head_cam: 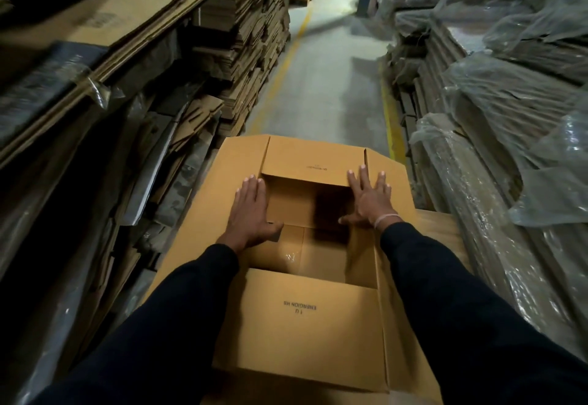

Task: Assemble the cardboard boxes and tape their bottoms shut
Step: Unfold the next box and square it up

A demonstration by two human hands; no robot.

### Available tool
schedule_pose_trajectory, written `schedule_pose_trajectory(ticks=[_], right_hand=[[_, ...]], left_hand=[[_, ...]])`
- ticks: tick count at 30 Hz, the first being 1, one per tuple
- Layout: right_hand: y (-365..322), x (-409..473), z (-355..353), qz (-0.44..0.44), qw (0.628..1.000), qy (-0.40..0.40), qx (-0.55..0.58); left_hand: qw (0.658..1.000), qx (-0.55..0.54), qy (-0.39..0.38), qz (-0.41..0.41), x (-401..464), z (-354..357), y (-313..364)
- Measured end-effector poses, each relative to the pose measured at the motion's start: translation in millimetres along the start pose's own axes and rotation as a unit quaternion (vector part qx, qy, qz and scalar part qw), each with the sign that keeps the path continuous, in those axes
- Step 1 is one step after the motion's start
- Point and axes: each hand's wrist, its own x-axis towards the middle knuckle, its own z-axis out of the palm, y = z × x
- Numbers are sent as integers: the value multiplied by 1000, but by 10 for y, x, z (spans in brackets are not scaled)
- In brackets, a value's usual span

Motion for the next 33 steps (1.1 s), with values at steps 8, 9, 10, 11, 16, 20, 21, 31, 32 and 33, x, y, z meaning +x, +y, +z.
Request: schedule_pose_trajectory(ticks=[8, 9, 10, 11, 16, 20, 21, 31, 32, 33], right_hand=[[-73, -318, 217, 16, 999, 34, -26], [-71, -329, 231, 16, 999, 36, -31], [-72, -332, 239, 18, 999, 39, -34], [-72, -327, 241, 21, 998, 40, -37], [-82, -292, 220, 37, 997, 18, -59], [-55, -297, 189, 37, 998, 7, -45], [-56, -297, 186, 36, 998, 3, -42], [-60, -483, 249, 8, 999, 20, -28], [-47, -522, 280, 4, 999, 28, -28], [-36, -560, 310, -1, 999, 38, -28]], left_hand=[[989, -35, 20, -140, -269, -157, -581], [983, -43, 19, -179, -290, -203, -669], [975, -60, 17, -211, -316, -257, -737], [968, -92, 13, -232, -333, -310, -793], [967, -140, 48, -205, -388, -615, -839], [981, -143, 69, -116, -450, -1095, -697], [980, -176, 55, -74, -483, -1220, -638], [978, 32, -89, 185, -578, -134, 376], [977, 78, -80, 183, -551, 54, 373], [975, 112, -61, 184, -556, 179, 368]])
